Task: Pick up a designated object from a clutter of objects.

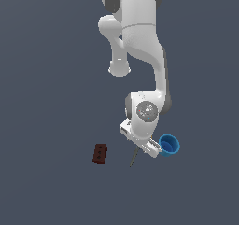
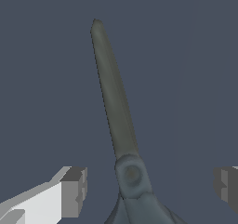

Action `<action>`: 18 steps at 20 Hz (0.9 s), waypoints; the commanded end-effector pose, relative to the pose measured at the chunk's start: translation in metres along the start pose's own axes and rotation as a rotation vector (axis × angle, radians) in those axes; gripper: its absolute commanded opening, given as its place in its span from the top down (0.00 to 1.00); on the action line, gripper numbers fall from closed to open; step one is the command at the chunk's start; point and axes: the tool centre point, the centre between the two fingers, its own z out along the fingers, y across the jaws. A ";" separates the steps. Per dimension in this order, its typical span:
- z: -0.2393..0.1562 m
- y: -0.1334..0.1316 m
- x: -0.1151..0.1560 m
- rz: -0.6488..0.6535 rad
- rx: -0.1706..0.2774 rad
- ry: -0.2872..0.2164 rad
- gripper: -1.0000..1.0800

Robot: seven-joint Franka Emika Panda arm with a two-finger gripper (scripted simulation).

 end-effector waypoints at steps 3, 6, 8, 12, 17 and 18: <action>0.008 -0.001 0.001 0.001 0.001 0.001 0.04; 0.009 -0.001 0.001 0.001 0.001 0.001 1.00; 0.009 -0.001 0.001 0.001 0.001 0.001 1.00; 0.009 -0.001 0.001 0.001 0.001 0.001 1.00; 0.006 0.000 0.003 0.003 0.001 0.002 1.00; 0.005 0.001 0.003 0.003 0.001 0.002 1.00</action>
